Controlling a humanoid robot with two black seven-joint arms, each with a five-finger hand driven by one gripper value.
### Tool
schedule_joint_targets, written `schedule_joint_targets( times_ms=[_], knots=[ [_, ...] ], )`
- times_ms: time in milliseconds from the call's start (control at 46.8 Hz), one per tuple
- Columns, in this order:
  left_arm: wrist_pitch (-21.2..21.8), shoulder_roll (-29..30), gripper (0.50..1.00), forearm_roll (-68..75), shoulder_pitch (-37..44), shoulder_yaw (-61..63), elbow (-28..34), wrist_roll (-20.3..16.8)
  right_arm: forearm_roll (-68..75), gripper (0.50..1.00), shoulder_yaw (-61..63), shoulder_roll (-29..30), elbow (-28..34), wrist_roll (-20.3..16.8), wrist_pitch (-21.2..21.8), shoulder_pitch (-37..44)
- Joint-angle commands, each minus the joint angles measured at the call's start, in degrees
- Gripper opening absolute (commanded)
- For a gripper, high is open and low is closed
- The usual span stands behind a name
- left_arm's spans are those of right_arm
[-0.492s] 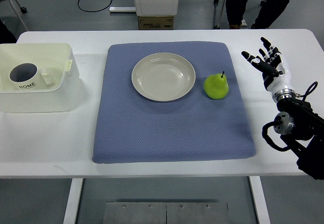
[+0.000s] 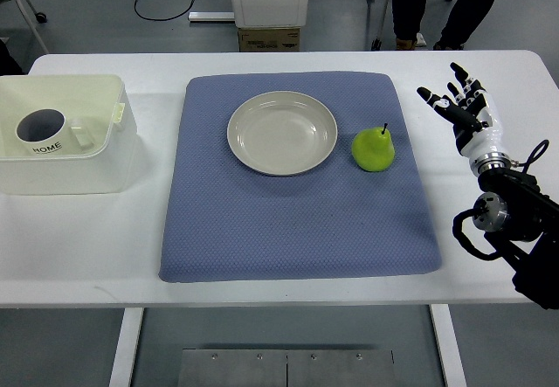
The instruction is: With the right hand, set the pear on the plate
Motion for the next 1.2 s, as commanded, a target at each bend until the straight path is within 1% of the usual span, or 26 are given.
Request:
schedule_joint_targets(
  times_ms=[0, 599, 813, 1176],
  knots=[
    [0.0, 0.0, 1.000, 0.0, 0.0, 0.0, 0.0, -0.1, 0.0, 1.000, 0.0, 0.0, 0.0, 0.0, 0.0, 0.0],
    [0.0, 0.0, 1.000, 0.0, 0.0, 0.0, 0.0, 0.0, 0.0, 1.000, 0.1, -0.1, -0.5, -0.4, 0.0, -0.1],
    [0.0, 0.0, 1.000, 0.0, 0.0, 0.0, 0.0, 0.0, 0.0, 1.000, 0.1, -0.8, -0.3, 0.0, 3.6, -0.1],
    [0.0, 0.0, 1.000, 0.0, 0.0, 0.0, 0.0, 0.0, 0.0, 1.000, 0.0, -2.1, -0.2, 0.3, 4.1, -0.2]
  ],
)
